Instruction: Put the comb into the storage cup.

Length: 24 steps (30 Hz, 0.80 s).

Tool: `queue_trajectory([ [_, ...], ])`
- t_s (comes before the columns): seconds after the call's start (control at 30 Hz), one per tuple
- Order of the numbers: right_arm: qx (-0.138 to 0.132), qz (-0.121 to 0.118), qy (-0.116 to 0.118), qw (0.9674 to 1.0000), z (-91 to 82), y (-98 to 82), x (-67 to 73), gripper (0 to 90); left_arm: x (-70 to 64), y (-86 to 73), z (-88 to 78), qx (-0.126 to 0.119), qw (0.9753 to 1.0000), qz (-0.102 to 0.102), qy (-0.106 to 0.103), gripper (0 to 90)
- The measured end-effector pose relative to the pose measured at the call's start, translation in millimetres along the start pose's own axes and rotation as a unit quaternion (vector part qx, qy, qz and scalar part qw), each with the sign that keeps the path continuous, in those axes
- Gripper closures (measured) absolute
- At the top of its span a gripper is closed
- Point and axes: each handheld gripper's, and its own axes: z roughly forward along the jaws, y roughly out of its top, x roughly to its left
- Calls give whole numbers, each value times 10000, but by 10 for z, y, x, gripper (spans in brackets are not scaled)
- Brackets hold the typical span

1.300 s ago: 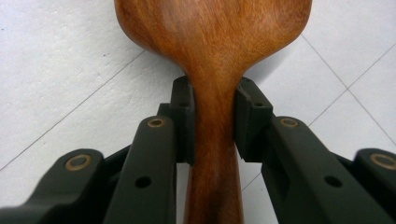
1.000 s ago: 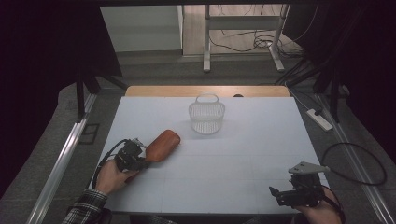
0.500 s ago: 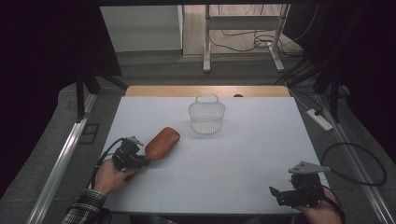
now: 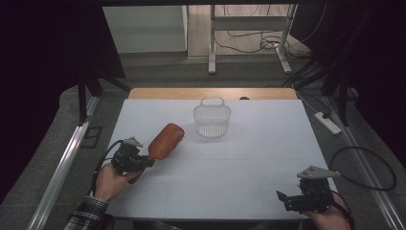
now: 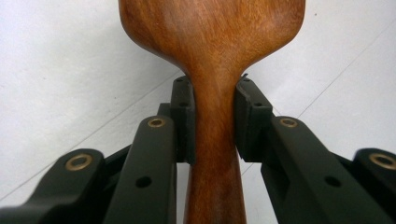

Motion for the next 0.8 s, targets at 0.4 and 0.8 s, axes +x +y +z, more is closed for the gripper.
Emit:
queue_trajectory([
  [0.4,-166,-37,21,9999,-32,-5,5,0,-58,-13,-112,-322,9995,33,-15,723],
  [0.8,-487,-134,59,9987,-60,5,16,0,-205,41,-195,-617,9979,206,-77,722],
])
